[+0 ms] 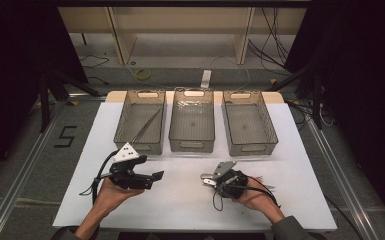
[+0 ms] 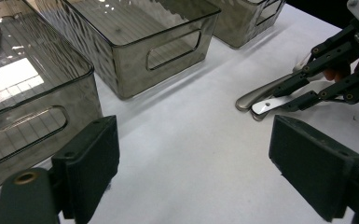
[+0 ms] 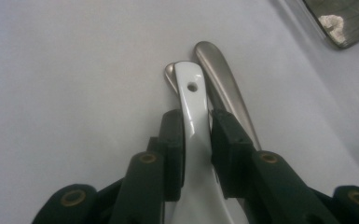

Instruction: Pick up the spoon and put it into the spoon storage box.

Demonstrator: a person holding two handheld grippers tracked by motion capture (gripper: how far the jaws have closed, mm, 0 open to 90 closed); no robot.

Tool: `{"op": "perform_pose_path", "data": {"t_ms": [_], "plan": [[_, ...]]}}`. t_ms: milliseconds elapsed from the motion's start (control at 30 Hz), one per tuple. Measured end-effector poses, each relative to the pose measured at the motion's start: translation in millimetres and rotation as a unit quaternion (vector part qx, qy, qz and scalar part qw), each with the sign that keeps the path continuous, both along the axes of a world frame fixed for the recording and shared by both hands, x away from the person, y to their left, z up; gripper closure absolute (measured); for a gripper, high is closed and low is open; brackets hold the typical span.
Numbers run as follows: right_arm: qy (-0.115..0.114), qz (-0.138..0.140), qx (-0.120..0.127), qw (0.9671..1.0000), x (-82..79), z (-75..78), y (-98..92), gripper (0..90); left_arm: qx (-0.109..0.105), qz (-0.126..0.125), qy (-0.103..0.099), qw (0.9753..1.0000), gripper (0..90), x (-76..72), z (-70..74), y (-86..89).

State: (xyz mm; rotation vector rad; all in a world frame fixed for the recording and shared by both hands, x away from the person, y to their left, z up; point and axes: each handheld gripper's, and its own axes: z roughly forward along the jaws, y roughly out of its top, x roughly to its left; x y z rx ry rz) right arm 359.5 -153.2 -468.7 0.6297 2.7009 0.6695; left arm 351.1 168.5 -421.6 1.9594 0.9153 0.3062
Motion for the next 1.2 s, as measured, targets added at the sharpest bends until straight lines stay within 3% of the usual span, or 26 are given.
{"op": "perform_pose_path", "data": {"t_ms": [333,567,833,1000,1100,1200], "plan": [[0.014,-0.009,-0.012,0.9998,1.9,1.3,2.4,78.4,0.005,0.0,-0.001,1.0,15.7,-0.3,-0.5,-1.2],[0.001,-0.021,-0.026,0.9994,3.0,4.4,1.0,86.5,0.006,0.0,-0.002,1.0,15.7,0.0,-0.5,-1.1],[0.015,-0.017,-0.008,0.9997,1.5,8.9,0.1,86.7,0.007,0.002,-0.004,1.0,15.9,-0.1,0.0,-0.7],[0.005,-0.013,0.018,0.9997,2.7,21.0,-5.0,86.8,0.0,0.007,-0.006,1.0,15.9,0.0,0.7,0.3],[0.001,-0.027,0.042,0.9988,5.2,28.5,-8.2,86.8,-0.006,0.009,-0.008,0.9999,15.8,0.1,1.4,0.8],[-0.005,-0.031,0.05,0.9983,11.2,37.9,-10.6,86.8,-0.008,0.01,-0.011,0.9999,15.9,0.2,1.9,1.1]]}}
